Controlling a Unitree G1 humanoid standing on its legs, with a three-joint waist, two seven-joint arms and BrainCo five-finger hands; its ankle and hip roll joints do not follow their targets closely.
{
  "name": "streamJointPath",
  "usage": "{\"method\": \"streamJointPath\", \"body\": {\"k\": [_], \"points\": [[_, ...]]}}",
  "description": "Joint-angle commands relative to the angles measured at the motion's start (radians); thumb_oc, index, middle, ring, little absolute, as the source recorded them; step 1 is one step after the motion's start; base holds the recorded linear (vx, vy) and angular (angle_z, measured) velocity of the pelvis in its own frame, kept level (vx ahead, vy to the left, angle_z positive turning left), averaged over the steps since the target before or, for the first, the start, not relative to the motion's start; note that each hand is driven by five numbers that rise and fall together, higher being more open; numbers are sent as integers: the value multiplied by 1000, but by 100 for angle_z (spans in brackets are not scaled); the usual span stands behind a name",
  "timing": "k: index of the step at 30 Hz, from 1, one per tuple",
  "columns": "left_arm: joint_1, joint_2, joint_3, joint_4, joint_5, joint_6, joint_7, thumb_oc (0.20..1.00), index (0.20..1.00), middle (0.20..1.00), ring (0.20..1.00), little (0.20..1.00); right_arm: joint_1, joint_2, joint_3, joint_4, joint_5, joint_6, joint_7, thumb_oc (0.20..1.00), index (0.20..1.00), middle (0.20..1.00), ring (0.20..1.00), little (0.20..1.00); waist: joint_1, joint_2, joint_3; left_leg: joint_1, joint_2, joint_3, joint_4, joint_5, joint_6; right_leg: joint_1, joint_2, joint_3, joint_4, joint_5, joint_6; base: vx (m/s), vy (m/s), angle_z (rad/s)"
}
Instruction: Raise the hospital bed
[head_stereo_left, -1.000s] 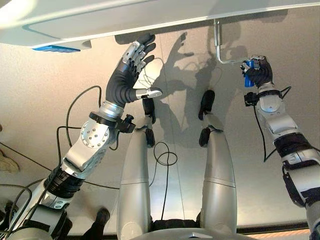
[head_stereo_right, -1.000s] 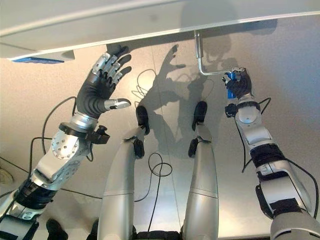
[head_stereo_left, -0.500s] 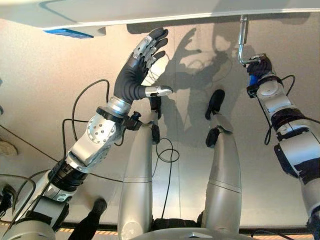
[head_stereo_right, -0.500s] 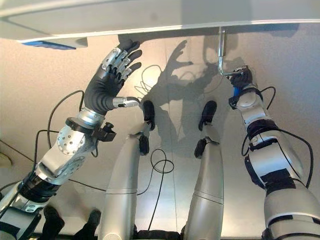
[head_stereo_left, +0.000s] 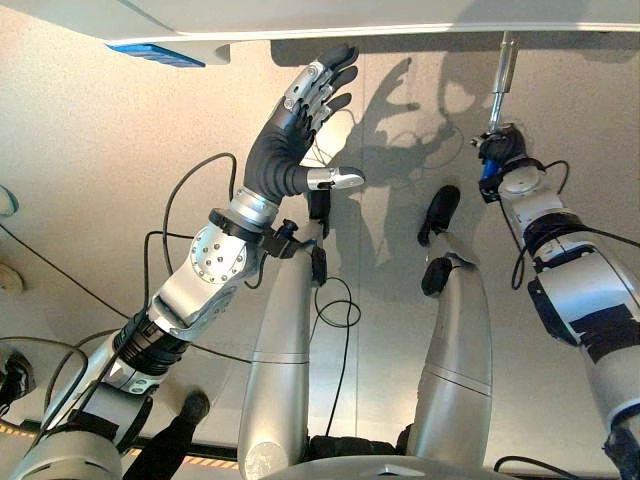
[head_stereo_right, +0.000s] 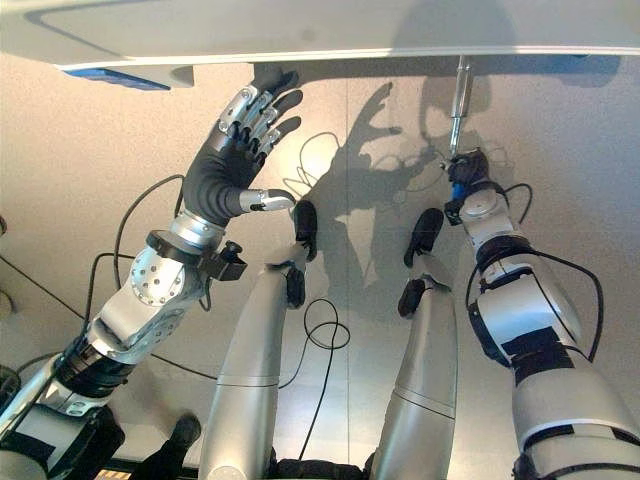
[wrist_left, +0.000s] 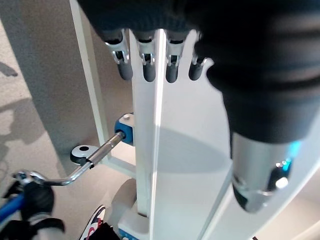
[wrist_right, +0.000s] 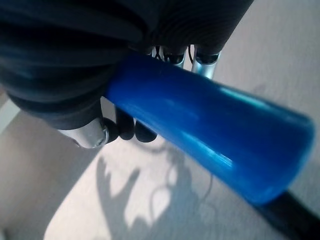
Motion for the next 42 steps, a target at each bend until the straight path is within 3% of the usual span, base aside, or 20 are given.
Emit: {"method": "streamJointPath", "body": {"k": [1, 13, 26, 34, 42], "points": [[22, -79, 52, -93, -1, -47, 8, 1000, 1000, 1000, 1000, 1000, 62, -6, 27, 64, 22, 39, 15, 200, 200, 200, 200, 200, -8, 112, -29, -39, -37, -42, -61, 65, -29, 11, 29, -71, 72, -1, 18, 5, 32, 1], [23, -123, 73, -100, -12, -38, 50, 1000, 1000, 1000, 1000, 1000, 86, 181, 51, 4, 29, 49, 29, 200, 200, 200, 200, 200, -6, 115, -29, -52, -39, -33, -58, 65, -26, 2, 24, -74, 69, 1, 18, 1, 6, 0], [45, -118, 112, -104, -24, -39, 87, 1000, 1000, 1000, 1000, 1000, 124, 353, 157, -215, 41, 24, 47, 200, 200, 200, 200, 200, -17, 87, -29, -56, -38, -25, -66, 69, -25, 3, 26, -75, 45, 8, 15, -1, 3, -1], [63, -95, 129, -102, -18, -44, 101, 1000, 1000, 1000, 1000, 1000, 170, 348, 219, -472, 71, 7, 70, 200, 200, 200, 200, 200, -27, 74, -29, -45, -34, -21, -90, 74, -24, 13, 28, -73, 22, 12, 15, 1, 5, -1], [84, -64, 140, -98, -3, -51, 100, 1000, 1000, 1000, 1000, 1000, 232, 249, 231, -814, 222, -49, 112, 200, 200, 200, 200, 200, -38, 62, -29, -34, -29, -22, -103, 76, -21, 24, 29, -75, 7, 14, 15, 0, 0, 0]]}}
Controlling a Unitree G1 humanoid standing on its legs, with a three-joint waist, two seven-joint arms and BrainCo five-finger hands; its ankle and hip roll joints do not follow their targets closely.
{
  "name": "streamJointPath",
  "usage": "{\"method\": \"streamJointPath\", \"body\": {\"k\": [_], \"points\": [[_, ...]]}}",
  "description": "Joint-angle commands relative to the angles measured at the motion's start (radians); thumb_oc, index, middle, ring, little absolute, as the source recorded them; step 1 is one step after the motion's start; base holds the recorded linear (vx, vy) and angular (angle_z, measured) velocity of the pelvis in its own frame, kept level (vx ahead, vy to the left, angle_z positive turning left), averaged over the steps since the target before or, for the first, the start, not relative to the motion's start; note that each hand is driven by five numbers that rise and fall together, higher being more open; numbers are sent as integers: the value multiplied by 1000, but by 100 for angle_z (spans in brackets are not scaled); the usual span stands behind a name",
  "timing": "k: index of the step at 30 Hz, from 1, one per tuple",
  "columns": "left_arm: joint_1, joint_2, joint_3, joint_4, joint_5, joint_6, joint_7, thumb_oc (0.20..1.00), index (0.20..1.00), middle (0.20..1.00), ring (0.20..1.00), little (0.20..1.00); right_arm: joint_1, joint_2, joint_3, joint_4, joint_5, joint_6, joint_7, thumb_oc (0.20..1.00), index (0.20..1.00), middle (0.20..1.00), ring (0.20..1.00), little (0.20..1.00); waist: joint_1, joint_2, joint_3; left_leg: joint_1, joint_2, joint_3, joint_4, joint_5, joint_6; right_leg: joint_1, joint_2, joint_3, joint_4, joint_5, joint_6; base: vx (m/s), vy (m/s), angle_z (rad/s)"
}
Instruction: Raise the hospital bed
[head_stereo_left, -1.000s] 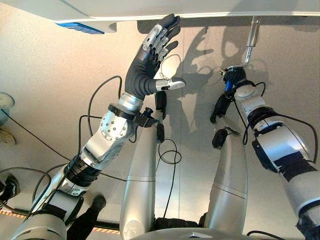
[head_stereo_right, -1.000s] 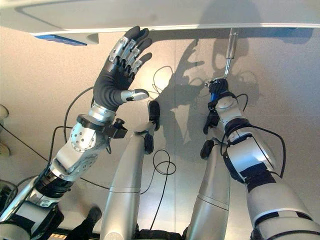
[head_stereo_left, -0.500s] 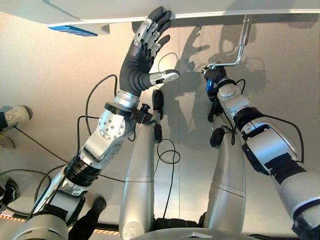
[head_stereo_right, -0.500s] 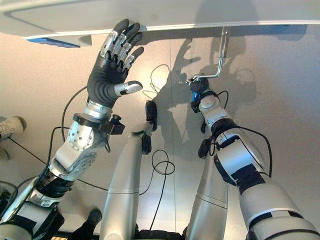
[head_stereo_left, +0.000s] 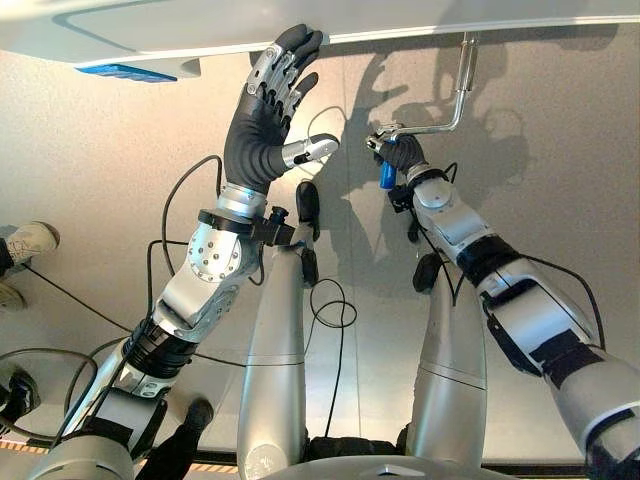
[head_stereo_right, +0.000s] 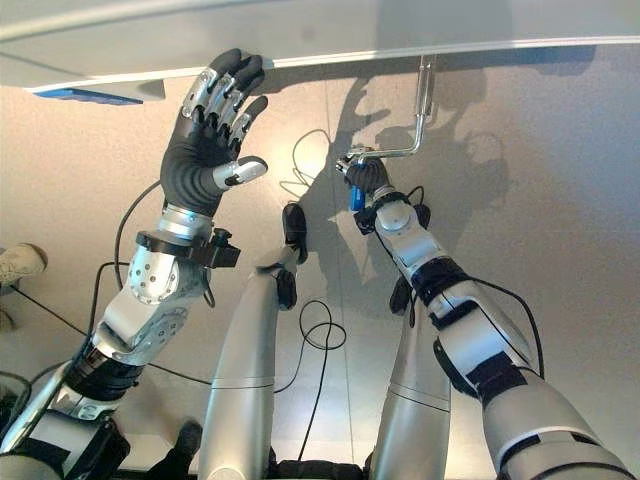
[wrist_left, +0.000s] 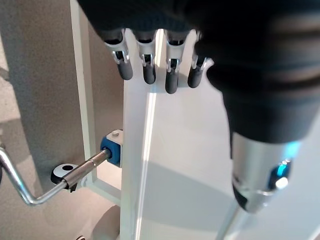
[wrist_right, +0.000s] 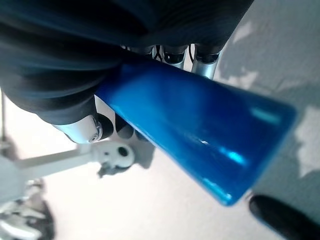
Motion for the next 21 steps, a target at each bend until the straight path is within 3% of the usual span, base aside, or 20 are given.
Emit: {"method": "streamJointPath", "body": {"k": [1, 11, 21], "points": [[33, 7, 58, -101, 11, -54, -7, 1000, 1000, 1000, 1000, 1000, 23, 107, 118, -143, 58, -90, 96, 200, 200, 200, 200, 200, -3, 52, -26, -48, -62, -12, -97, 87, -2, 11, 1, -54, 8, 28, 38, 0, 0, 0], [50, 59, 64, -103, 24, -71, -21, 1000, 1000, 1000, 1000, 1000, 106, -60, 79, -481, 282, -167, 145, 200, 200, 200, 200, 200, -22, 36, -26, -12, -52, -4, -120, 90, -3, 44, 0, -52, -21, 36, 43, 0, 0, 0], [78, 68, 92, -107, 22, -78, -29, 1000, 1000, 1000, 1000, 1000, 193, -138, -36, -659, 432, -235, 159, 200, 200, 200, 200, 200, -43, 18, -26, 32, -46, -5, -156, 96, -3, 84, 10, -53, -56, 47, 48, -1, -3, -1]]}}
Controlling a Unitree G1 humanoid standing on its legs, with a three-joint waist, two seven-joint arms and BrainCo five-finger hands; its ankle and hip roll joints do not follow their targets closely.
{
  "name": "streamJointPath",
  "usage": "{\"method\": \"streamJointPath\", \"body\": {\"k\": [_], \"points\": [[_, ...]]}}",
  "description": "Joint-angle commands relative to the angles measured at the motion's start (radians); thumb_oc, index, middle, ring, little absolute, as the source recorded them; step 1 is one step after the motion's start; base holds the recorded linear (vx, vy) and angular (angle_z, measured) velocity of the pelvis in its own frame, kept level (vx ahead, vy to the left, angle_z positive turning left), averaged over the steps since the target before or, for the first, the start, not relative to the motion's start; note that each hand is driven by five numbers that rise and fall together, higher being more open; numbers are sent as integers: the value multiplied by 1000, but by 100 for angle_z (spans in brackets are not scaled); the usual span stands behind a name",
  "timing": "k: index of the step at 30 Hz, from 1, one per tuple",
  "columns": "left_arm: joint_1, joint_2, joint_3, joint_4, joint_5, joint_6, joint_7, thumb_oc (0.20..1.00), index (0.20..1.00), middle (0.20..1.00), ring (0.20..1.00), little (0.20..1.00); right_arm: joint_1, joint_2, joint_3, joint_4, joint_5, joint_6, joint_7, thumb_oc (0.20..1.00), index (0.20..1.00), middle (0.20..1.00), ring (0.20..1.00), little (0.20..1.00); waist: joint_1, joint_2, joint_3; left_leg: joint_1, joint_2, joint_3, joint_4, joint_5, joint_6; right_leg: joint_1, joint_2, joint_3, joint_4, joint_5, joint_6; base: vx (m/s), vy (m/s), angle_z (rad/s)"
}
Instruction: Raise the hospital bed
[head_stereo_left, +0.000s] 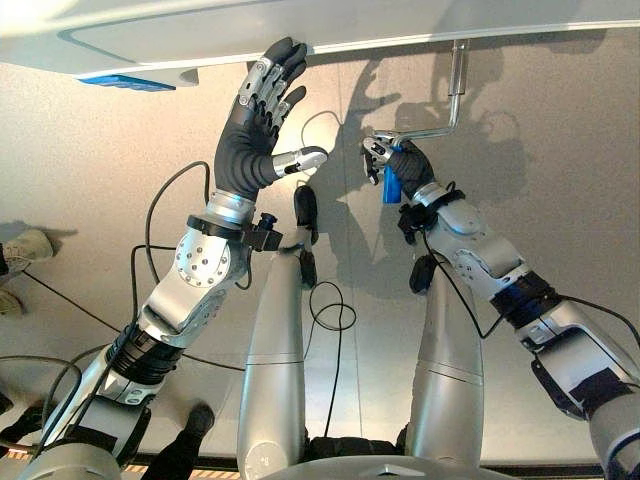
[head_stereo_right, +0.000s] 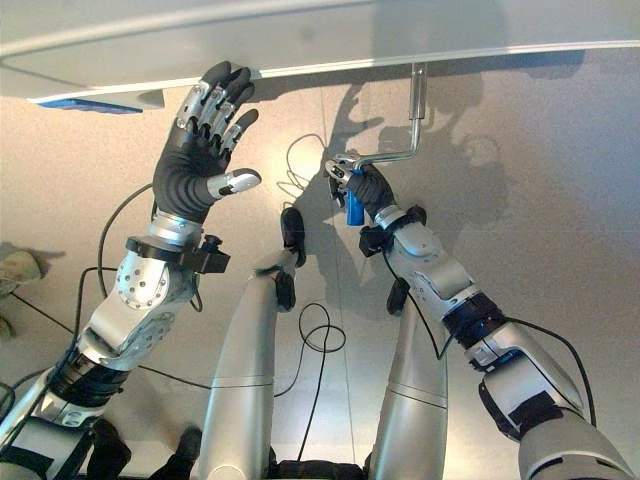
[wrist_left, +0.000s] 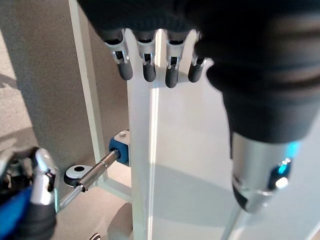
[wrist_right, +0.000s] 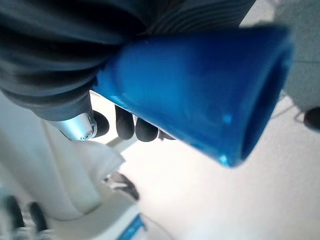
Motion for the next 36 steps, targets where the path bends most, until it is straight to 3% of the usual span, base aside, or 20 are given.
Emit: {"method": "streamJointPath", "body": {"k": [1, 18, 30, 36], "points": [[26, 6, 60, -107, 21, -71, -12, 1000, 1000, 1000, 1000, 1000, -38, 8, -25, -229, 30, -153, 58, 200, 200, 200, 200, 200, -25, 16, -27, 2, -52, -8, -147, 97, -4, 46, 1, -51, -26, 34, 41, 0, 0, 0], [100, 41, 113, -140, -10, -89, -74, 1000, 1000, 1000, 1000, 1000, 123, -96, -249, -377, 119, -223, 58, 200, 200, 200, 200, 200, -51, -12, -27, 53, -43, -21, -169, 96, -9, 94, 12, -48, -50, 37, 41, -1, -16, -1], [129, 34, 155, -174, -26, -92, -96, 1000, 1000, 1000, 1000, 1000, 159, -147, -474, -274, 6, -269, -90, 200, 200, 200, 200, 200, -71, -25, -27, 59, -35, -26, -159, 85, -16, 95, 20, -39, -48, 34, 40, 0, -4, -1], [138, 21, 168, -180, -35, -95, -105, 1000, 1000, 1000, 1000, 1000, 144, -180, -516, -197, -92, -259, -160, 200, 200, 200, 200, 200, -71, -26, -27, 56, -34, -27, -157, 82, -17, 91, 24, -35, -44, 32, 38, 0, 0, 0]]}}
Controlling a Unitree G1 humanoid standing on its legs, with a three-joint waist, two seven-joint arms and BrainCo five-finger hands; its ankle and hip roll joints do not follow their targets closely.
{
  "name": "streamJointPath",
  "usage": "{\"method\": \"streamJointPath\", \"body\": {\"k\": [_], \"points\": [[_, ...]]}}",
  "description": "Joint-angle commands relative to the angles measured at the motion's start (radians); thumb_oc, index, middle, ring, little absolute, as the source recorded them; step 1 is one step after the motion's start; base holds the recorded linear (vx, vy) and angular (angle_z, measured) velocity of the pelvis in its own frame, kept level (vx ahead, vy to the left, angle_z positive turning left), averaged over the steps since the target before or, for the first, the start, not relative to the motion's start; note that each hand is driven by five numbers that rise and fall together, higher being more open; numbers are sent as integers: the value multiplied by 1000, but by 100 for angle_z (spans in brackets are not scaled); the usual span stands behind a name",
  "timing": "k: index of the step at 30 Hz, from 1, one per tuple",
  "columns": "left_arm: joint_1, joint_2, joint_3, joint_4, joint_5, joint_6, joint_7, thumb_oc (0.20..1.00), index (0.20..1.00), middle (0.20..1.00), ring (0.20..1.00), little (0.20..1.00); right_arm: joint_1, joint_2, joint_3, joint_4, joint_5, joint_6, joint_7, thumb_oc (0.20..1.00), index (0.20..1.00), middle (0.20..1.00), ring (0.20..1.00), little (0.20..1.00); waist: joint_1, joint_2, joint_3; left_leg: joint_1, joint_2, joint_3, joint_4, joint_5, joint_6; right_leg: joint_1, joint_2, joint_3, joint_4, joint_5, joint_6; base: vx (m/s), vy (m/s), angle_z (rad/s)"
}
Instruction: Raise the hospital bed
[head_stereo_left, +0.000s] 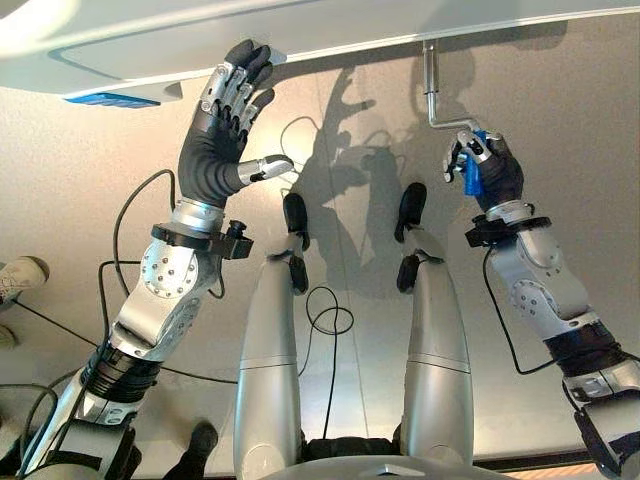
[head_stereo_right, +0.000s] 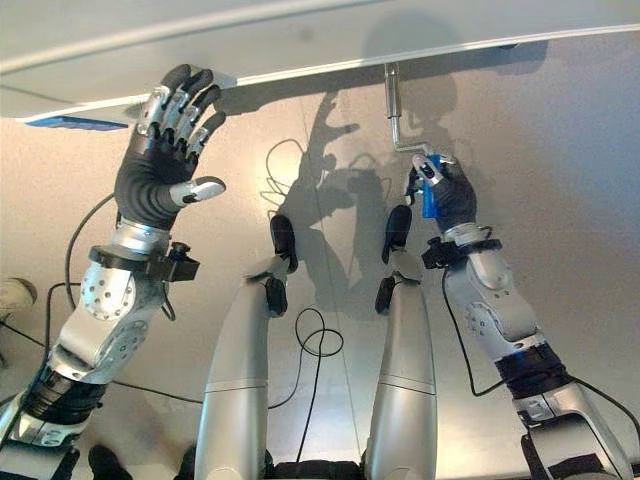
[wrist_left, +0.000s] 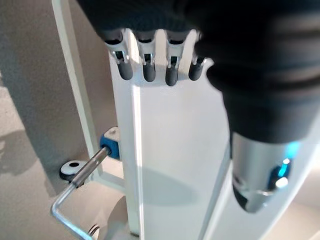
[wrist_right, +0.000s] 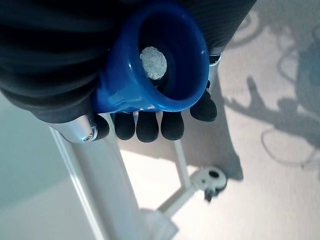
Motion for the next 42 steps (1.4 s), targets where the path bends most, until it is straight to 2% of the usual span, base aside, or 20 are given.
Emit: {"method": "streamJointPath", "body": {"k": [1, 7, 8, 11, 13, 18, 21, 22, 26, 30, 32, 33, 42], "points": [[39, -17, 48, -147, -33, -78, -14, 1000, 1000, 1000, 1000, 1000, -156, -89, -187, -25, -105, -157, -137, 200, 200, 200, 200, 200, -5, 2, -30, 15, -32, -49, -137, 78, -42, 36, 18, -56, 41, -16, 15, 4, -4, -4], [42, -23, 43, -161, -32, -78, -18, 1000, 1000, 1000, 1000, 1000, -192, -119, -172, 74, -222, -111, -190, 200, 200, 200, 200, 200, -3, 4, -30, 7, -31, -49, -135, 76, -41, 25, 20, -56, 46, -16, 13, 3, 0, -4], [40, -23, 36, -162, -29, -74, -19, 1000, 1000, 1000, 1000, 1000, -208, -132, -154, 107, -302, -76, -214, 200, 200, 200, 200, 200, -2, 4, -30, 1, -30, -50, -134, 76, -42, 20, 20, -56, 46, -16, 12, 0, 0, 0], [39, -25, 27, -164, -34, -74, -22, 1000, 1000, 1000, 1000, 1000, -221, -124, -144, 144, -293, -69, -211, 200, 200, 200, 200, 200, -2, 6, -30, -3, -31, -51, -132, 75, -42, 17, 19, -57, 48, -16, 12, 0, 0, 0], [40, -25, 20, -167, -31, -72, -22, 1000, 1000, 1000, 1000, 1000, -241, -128, -125, 186, -353, -43, -229, 200, 200, 200, 200, 200, 1, 9, -30, -9, -33, -52, -132, 77, -41, 10, 19, -58, 53, -17, 12, 0, 0, 0], [31, -20, 0, -168, -33, -70, -18, 1000, 1000, 1000, 1000, 1000, -319, -128, -64, 357, -438, 19, -248, 200, 200, 200, 200, 200, 13, 17, -30, -26, -38, -52, -130, 79, -41, -5, 18, -59, 62, -19, 10, 0, 0, 0], [23, -23, -11, -166, -34, -69, -17, 1000, 1000, 1000, 1000, 1000, -364, -130, -29, 452, -458, 33, -251, 200, 200, 200, 200, 200, 15, 22, -30, -35, -39, -52, -126, 79, -41, -15, 17, -57, 69, -20, 9, 0, 0, 0], [9, -19, -28, -162, -36, -70, -16, 1000, 1000, 1000, 1000, 1000, -416, -127, 10, 558, -469, 52, -253, 200, 200, 200, 200, 200, 24, 27, -30, -39, -40, -53, -123, 80, -41, -20, 18, -55, 74, -20, 8, 0, 0, 0], [-11, -20, -48, -160, -39, -73, -18, 1000, 1000, 1000, 1000, 1000, -488, -115, 70, 732, -451, 58, -233, 200, 200, 200, 200, 200, 32, 33, -30, -50, -42, -52, -118, 81, -42, -30, 16, -55, 79, -20, 7, 0, 0, 0], [-45, -21, -85, -148, -43, -77, -13, 1000, 1000, 1000, 1000, 1000, -567, -71, 158, 978, -436, 82, -179, 200, 200, 200, 200, 200, 47, 48, -30, -66, -46, -53, -107, 85, -43, -43, 12, -59, 91, -19, 7, 0, 0, 0], [-50, -24, -88, -144, -44, -79, -10, 1000, 1000, 1000, 1000, 1000, -588, -60, 177, 1019, -432, 82, -169, 200, 200, 200, 200, 200, 49, 51, -30, -69, -47, -54, -105, 85, -43, -47, 12, -60, 94, -19, 6, 0, 0, 0], [-61, -29, -101, -140, -45, -77, -10, 1000, 1000, 1000, 1000, 1000, -607, -29, 203, 1097, -433, 93, -144, 200, 200, 200, 200, 200, 57, 57, -30, -75, -49, -54, -95, 86, -43, -49, 10, -64, 100, -20, 6, 0, 0, 0], [-112, -72, -152, -115, -41, -71, -1, 1000, 1000, 1000, 1000, 1000, -661, 93, 287, 1266, -486, 133, -90, 200, 200, 200, 200, 200, 89, 93, -30, -94, -60, -52, -67, 91, -40, -66, -1, -71, 135, -24, 7, 3, 8, 3]]}}
